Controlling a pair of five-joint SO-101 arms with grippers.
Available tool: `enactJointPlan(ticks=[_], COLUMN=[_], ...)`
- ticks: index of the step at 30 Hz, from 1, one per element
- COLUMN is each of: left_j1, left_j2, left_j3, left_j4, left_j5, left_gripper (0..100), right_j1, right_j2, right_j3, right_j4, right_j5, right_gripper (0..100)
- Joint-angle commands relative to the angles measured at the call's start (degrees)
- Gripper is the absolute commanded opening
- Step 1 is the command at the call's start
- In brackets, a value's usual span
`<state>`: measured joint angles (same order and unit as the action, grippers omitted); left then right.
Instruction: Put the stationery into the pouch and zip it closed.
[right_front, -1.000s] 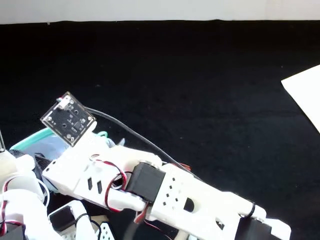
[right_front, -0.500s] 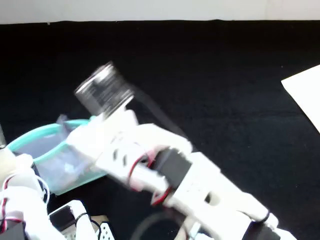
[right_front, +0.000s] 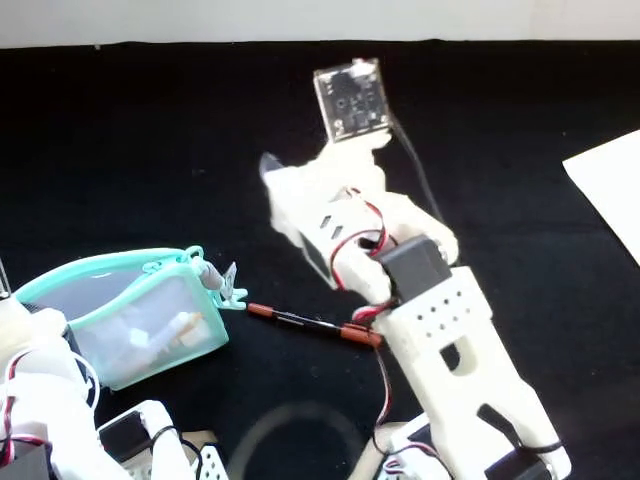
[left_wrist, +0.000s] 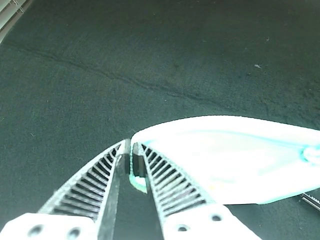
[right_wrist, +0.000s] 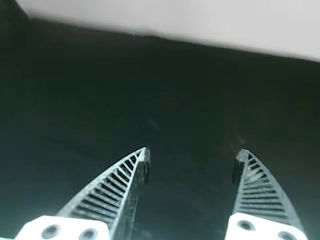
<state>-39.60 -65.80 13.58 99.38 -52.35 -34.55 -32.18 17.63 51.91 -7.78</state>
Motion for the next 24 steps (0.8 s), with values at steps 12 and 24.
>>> enactJointPlan(ticks=[12,24], left_j1=[-0.31,-0.31], left_j2=[0.04,0.04], left_j3=[2.15,3.82], left_j4=[0.44,0.26], left_j5=[0.35,0.09], left_gripper=[1,1], right_j1=[-1.54,-9.01], right_j2=[-1.45,-0.75], right_j3=[35.65,48.13], right_j4=[-7.78,-19.21], right_j5=[28.31,29.27], right_gripper=[27.7,27.7])
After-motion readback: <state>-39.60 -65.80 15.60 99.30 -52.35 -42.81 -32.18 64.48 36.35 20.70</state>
